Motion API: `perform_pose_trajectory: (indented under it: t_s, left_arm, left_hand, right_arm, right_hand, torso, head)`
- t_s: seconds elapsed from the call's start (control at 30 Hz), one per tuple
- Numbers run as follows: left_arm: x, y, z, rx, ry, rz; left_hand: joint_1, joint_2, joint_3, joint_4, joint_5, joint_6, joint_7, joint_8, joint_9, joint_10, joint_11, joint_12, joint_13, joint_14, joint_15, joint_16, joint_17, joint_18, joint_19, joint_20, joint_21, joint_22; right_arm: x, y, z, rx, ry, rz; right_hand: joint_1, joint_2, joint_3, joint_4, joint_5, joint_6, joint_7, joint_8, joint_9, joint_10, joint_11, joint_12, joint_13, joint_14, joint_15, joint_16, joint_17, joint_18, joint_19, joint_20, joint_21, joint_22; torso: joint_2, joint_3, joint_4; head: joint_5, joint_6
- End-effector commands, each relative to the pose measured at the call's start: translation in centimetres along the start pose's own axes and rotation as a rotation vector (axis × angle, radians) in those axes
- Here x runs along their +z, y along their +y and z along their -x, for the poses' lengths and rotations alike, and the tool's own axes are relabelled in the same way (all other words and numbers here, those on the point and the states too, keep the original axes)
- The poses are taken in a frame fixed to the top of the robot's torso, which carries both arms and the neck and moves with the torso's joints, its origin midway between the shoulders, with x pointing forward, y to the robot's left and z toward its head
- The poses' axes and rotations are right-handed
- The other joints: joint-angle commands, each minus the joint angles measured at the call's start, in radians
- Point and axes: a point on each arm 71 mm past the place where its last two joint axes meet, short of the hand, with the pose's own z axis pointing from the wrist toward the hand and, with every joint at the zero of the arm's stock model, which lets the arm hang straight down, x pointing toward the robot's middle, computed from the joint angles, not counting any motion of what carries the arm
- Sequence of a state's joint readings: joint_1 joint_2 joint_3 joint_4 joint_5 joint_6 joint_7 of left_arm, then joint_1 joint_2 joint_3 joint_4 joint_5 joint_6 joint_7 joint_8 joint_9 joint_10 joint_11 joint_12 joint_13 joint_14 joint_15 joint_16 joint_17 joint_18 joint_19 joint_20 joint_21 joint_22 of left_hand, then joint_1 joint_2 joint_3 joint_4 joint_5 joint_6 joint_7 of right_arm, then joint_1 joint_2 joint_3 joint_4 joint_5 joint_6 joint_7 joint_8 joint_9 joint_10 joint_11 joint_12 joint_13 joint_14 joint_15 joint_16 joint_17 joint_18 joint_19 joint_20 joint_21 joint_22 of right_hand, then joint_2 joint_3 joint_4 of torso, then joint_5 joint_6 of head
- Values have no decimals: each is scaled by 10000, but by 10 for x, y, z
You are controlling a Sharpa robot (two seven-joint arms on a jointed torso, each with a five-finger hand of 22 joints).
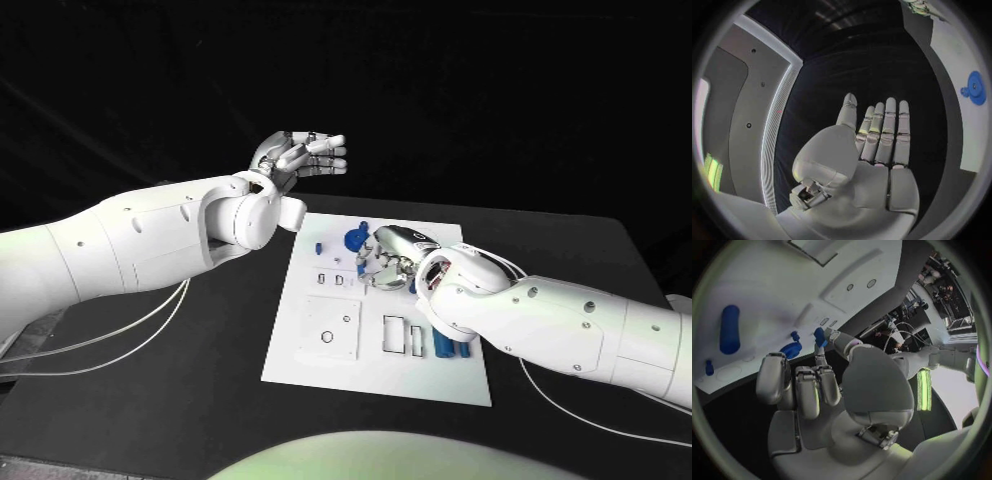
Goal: Assemble the parts on the task board
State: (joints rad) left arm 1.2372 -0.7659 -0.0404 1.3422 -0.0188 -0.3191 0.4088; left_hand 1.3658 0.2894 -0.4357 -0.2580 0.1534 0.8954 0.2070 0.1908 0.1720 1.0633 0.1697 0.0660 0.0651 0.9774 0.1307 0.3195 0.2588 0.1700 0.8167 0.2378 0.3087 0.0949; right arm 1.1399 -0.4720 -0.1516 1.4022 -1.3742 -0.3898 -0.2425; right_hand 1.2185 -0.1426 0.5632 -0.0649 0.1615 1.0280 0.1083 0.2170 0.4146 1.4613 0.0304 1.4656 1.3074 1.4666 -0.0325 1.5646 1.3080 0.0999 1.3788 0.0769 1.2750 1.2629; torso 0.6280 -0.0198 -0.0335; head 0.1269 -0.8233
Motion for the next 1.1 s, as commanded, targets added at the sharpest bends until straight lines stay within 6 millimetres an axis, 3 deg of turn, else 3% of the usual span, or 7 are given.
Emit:
perform_pose_trajectory:
  t_s: [0.03, 0.33, 0.93, 1.1]
  left_arm:
    - [0, -1, -2, -114, 165, -92]
    - [-1, -1, -3, -124, 185, -80]
    - [-2, -2, -3, -136, 209, -55]
    - [-2, -2, -3, -136, 209, -48]
  left_hand:
    - [-32, 37, -167, -44, -18, -86, 5, -31, 13, -36, 7, -5, 16, -55, 8, -54, 16, 123, -5, 56, -64, -9]
    - [-40, 35, -161, -43, -10, -86, 5, -31, 16, -37, 8, -5, 16, -68, 13, -66, 21, 121, -13, 58, -69, -13]
    - [-48, 30, -161, -43, -7, -87, 6, -30, 19, -38, 9, -5, 16, -74, 15, -74, 25, 121, -17, 60, -72, -17]
    - [-48, 30, -161, -43, -7, -87, 6, -30, 19, -38, 9, -5, 16, -74, 15, -74, 25, 121, -17, 60, -72, -17]
  right_arm:
    - [2, 2, -4, -319, 45, -23]
    - [7, 7, -14, -334, 114, -44]
    - [10, 9, -19, -297, -18, -91]
    - [10, 10, -19, -243, -147, -84]
  right_hand:
    - [-99, 31, 68, 17, 80, -8, -31, -2, 19, 106, -43, 21, 1193, 1042, -69, 62, 2628, -127, 1, -75, -10, -17]
    - [-120, 17, 72, 22, 87, -28, -25, -11, 17, 110, -39, 24, 1198, 1042, -67, 62, 2628, -125, -4, -75, -20, -26]
    - [-175, -18, 71, 41, 87, -63, -14, -25, 16, 109, -29, 20, 1195, 1042, -61, 62, 2628, -122, -9, -74, -38, -39]
    - [-196, -26, 71, 50, 86, -71, -11, -28, 16, 111, -26, 22, 1197, 1042, -59, 62, 2628, -122, -7, -73, -37, -36]
  torso:
    - [45, 8, 9]
    - [78, 11, 40]
    - [85, 5, 26]
    - [87, 19, 31]
  head:
    - [21, -17]
    - [15, -33]
    - [32, -26]
    - [44, -57]
